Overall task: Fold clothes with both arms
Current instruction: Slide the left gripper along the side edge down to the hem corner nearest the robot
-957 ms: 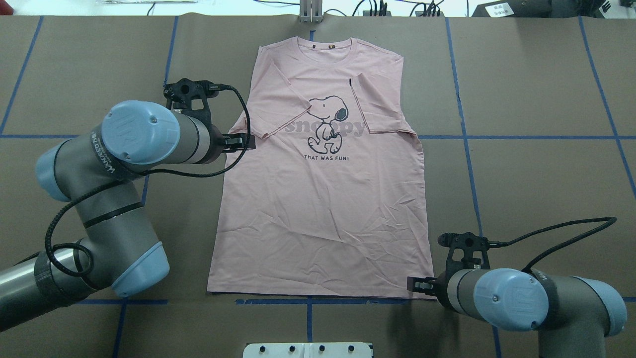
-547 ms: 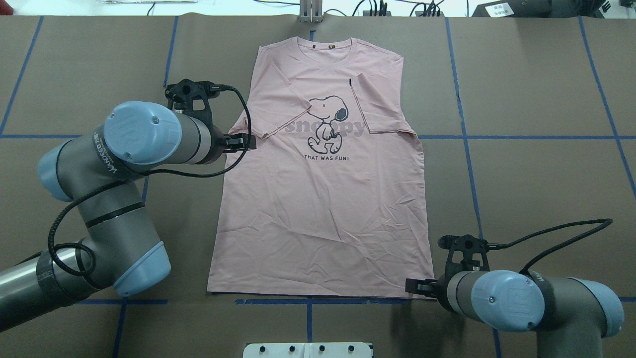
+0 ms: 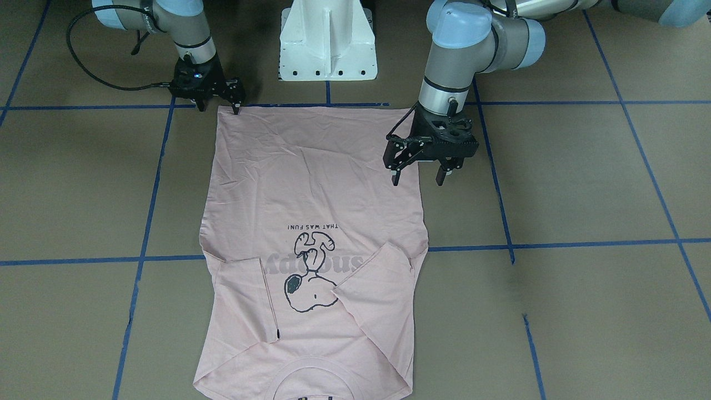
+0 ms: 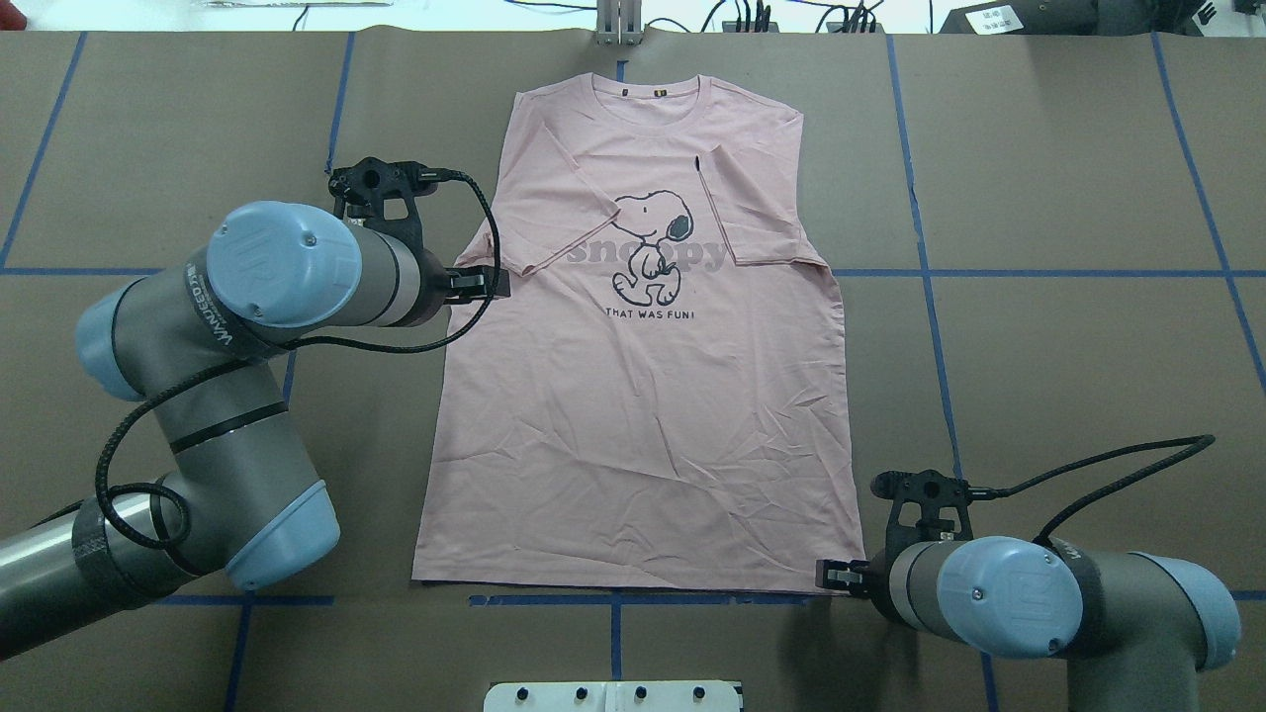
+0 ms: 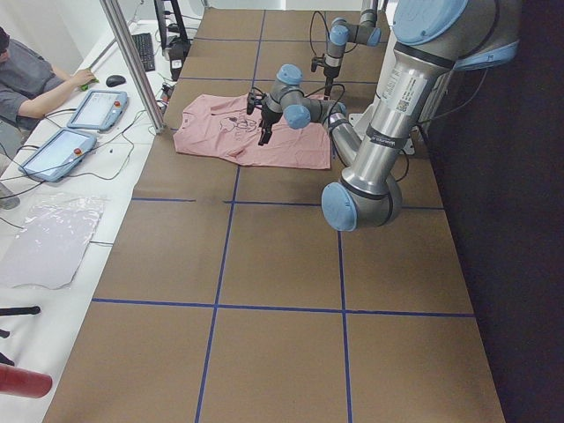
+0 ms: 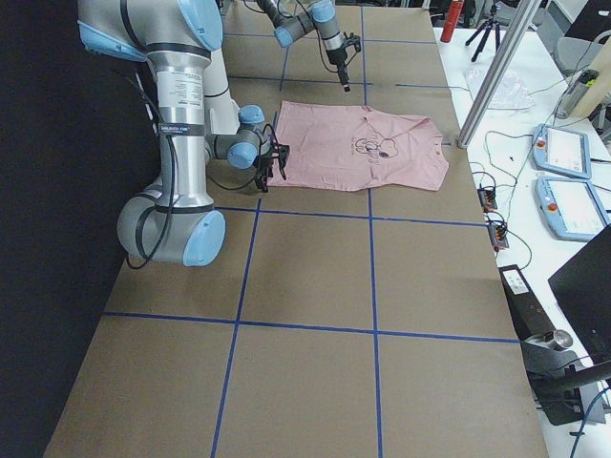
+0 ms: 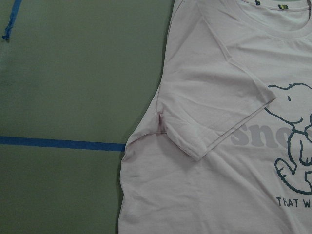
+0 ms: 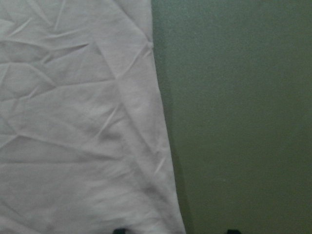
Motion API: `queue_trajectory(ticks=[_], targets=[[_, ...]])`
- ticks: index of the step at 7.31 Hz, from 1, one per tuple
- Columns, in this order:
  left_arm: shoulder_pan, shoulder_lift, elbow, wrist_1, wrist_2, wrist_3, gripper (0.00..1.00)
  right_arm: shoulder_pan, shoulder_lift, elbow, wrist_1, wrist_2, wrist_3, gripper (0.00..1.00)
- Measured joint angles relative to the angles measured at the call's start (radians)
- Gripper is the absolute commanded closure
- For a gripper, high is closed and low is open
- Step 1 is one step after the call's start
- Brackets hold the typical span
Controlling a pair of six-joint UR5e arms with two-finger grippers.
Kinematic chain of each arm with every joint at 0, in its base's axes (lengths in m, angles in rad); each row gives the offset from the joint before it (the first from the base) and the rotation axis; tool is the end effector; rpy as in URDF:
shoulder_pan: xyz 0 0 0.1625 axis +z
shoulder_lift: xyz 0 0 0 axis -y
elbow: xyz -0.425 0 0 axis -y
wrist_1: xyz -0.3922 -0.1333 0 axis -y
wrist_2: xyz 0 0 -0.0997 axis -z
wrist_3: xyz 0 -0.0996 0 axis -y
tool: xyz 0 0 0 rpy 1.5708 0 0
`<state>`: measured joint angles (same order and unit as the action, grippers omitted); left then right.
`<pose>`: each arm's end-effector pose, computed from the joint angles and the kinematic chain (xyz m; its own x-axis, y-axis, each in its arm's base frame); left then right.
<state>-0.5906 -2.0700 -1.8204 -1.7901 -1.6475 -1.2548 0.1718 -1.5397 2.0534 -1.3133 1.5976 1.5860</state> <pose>0.4525 -0.4547 0.2428 0.6038 -0.0317 -0.7965 0.3316 0.9187 0.2147 -0.4661 -0.2134 0.3965 0.7041 0.1376 0.6966 -0.1632 0.9861 -0.0298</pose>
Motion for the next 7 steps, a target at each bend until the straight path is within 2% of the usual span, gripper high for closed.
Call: queue_trajectory(ticks=[5,7], targets=[[0.001,-0.001,0.001,-0.001,0.0,0.0,0.0,0.002,0.0,0.03,0.002,-0.004,0.0,1.0],[0.014,0.021,-0.008,-0.003,-0.01,-0.044,0.0,0.003,0.003,0.049,0.003,-0.034,0.003,1.0]])
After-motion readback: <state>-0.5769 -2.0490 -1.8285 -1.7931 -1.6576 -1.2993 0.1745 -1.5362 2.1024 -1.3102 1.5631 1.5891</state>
